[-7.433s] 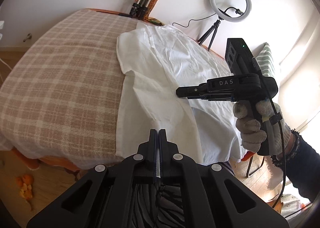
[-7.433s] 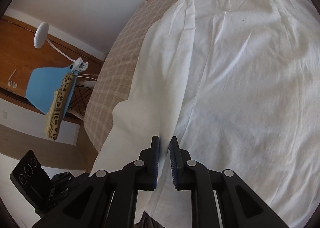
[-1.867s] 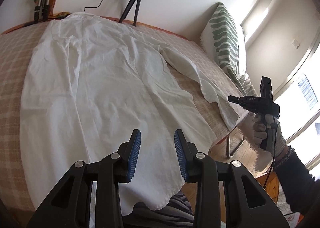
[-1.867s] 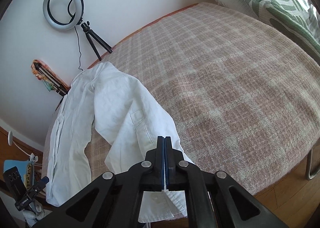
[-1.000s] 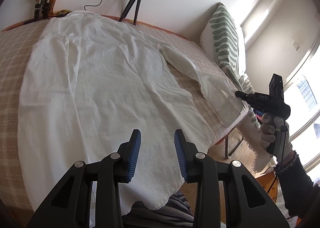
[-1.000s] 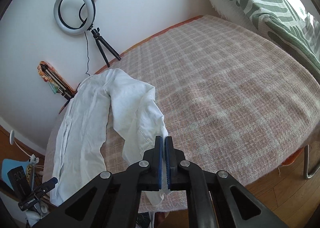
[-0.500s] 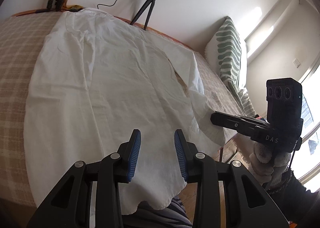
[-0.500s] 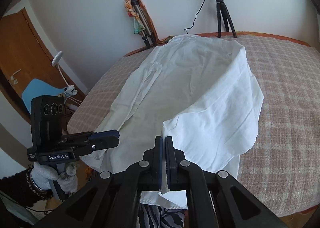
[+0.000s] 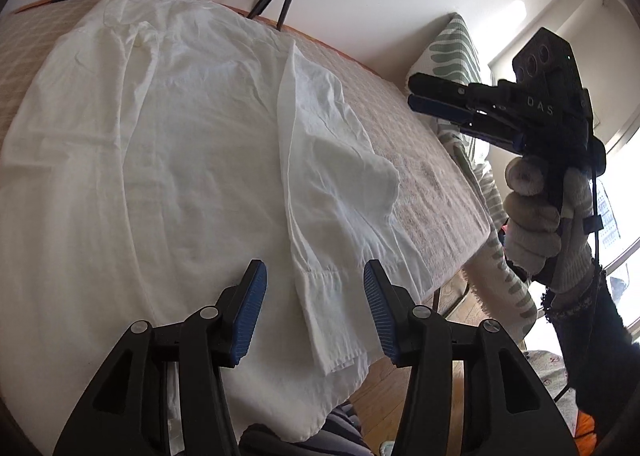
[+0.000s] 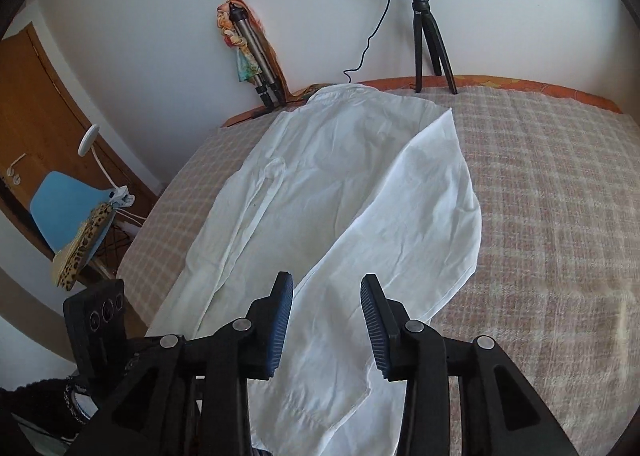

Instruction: Fold small clothes

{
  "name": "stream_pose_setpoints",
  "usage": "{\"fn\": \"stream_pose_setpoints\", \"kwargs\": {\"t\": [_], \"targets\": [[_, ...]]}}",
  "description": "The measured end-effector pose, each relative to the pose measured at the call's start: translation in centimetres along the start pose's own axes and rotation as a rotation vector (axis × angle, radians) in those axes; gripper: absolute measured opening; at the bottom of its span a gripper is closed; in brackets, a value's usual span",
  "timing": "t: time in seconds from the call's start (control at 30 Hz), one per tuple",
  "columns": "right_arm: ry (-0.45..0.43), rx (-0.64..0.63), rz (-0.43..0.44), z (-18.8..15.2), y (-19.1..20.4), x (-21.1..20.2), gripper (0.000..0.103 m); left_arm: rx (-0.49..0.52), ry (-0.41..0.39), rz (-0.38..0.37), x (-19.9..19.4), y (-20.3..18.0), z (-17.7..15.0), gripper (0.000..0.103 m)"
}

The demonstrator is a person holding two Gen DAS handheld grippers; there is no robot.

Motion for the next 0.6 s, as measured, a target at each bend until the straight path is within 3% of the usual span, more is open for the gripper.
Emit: {"fn": "stream_pose_setpoints", "kwargs": {"t": [0.07,0.17,0.23,0.27,0.53,0.6], "targets": [[-0.003,0.022,-0.045,3.3,-1.5,1.5,0.039,0.025,0.006,0.011,0.5,-0.2,-0.1,0.049],[0.018,0.071,-0.075,7.7,-3.7,4.5,0.038,0.022,0.012,0.002,1.2,0.0,0.0,0.039],[0.032,0.082,-0.134,10.1,-5.0,6.5,0.039,0.025,0.013,-0.014,1.7,0.1,0.0,0.010],[0.040,0.087,-0.166,11.2,-5.7,7.6,0.039,0.030,0.007,-0.015,1.8,0.1,-0.1,0.004],[0.144,0.182,-0.316,15.9,-11.0,15.2,0.039,-0.019,-0.001,-0.104,1.9,0.3,-0.1,0.003],[0.173,0.187,-0.352,16.4,-11.9,16.7,0.030,-0.014,-0.003,-0.112,1.7,0.0,-0.1,0.003]]}}
Point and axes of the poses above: each gripper's, at about its wrist camera, not at the fingertips, and x roughly the way its jaws point, y to its left, z to its top, the point moved 4 cm from there along x, roughly the way its jaws point, and after that the axes turned 2 degrees about y, right-handed, at the moved point
